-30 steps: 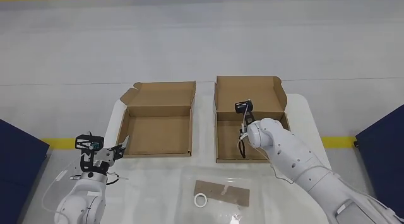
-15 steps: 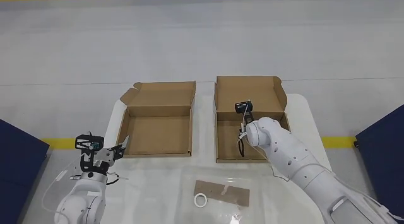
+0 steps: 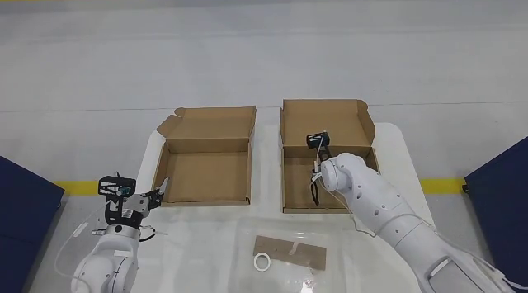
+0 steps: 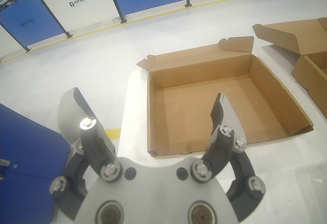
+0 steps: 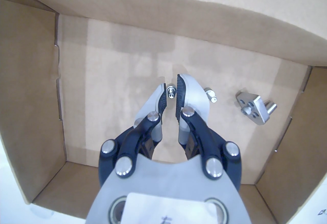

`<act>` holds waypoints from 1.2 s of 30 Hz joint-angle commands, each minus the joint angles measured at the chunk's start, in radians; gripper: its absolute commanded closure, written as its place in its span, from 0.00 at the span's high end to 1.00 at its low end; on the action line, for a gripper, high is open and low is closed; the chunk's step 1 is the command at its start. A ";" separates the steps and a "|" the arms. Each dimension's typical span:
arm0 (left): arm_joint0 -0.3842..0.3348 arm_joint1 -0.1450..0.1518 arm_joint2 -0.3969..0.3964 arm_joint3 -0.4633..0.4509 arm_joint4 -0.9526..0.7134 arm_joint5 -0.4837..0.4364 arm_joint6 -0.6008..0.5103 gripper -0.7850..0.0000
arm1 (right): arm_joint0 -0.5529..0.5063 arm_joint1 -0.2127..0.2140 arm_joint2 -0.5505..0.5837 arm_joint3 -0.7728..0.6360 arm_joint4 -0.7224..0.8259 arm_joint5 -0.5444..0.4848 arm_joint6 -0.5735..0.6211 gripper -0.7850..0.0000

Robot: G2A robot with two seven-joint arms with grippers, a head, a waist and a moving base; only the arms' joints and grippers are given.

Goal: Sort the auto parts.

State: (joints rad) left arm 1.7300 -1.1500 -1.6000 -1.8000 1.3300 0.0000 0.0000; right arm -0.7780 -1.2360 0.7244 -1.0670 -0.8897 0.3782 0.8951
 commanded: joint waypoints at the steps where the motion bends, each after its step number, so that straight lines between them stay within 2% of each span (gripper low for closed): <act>1: 0.000 0.000 0.000 0.000 0.000 0.000 0.000 1.00 | -0.002 -0.001 0.004 -0.002 -0.006 -0.001 0.002 0.22; 4: 0.000 0.000 0.000 0.000 0.000 0.000 0.000 1.00 | -0.004 -0.002 0.012 -0.010 -0.018 0.000 0.009 0.30; 5: 0.000 0.000 0.000 0.000 0.000 0.000 0.000 1.00 | -0.005 -0.002 0.015 -0.016 -0.023 0.000 0.012 0.37; 8: 0.000 0.000 0.000 0.000 0.000 0.000 0.000 1.00 | -0.012 0.001 0.027 -0.046 -0.049 0.007 0.025 0.49; 9: 0.000 0.000 0.000 0.000 0.000 0.000 0.000 1.00 | -0.016 0.004 0.032 -0.063 -0.064 0.010 0.026 0.60; 10: 0.000 0.000 0.000 0.000 0.000 0.000 0.000 1.00 | -0.023 0.007 0.040 -0.083 -0.076 0.015 0.029 0.61; 11: 0.000 0.000 0.000 0.000 0.000 0.000 0.000 1.00 | -0.031 0.011 0.049 -0.107 -0.087 0.019 0.034 0.69; 13: 0.000 0.000 0.000 0.000 0.000 0.000 0.000 1.00 | -0.051 0.021 0.072 -0.162 -0.113 0.025 0.051 0.93; 14: 0.000 0.000 0.000 0.000 0.000 0.000 0.000 1.00 | -0.063 0.027 0.085 -0.194 -0.129 0.029 0.061 1.00; 21: 0.000 0.000 0.000 0.000 0.000 0.000 0.000 1.00 | -0.192 0.078 0.230 -0.460 -0.179 -0.004 0.141 1.00; 25: 0.000 0.000 0.000 0.000 0.000 0.000 0.000 1.00 | -0.292 0.106 0.354 -0.624 -0.105 -0.087 0.165 1.00; 31: 0.000 0.000 0.000 0.000 0.000 0.000 0.000 1.00 | -0.462 0.139 0.575 -0.819 0.140 -0.279 0.172 1.00; 36: 0.000 0.000 0.000 0.000 0.000 0.000 0.000 1.00 | -0.581 0.159 0.743 -0.873 0.389 -0.461 0.199 1.00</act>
State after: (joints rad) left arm 1.7300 -1.1500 -1.6000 -1.8000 1.3300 0.0000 0.0000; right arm -1.3369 -1.0801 1.4295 -1.9371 -0.5671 -0.0398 1.0876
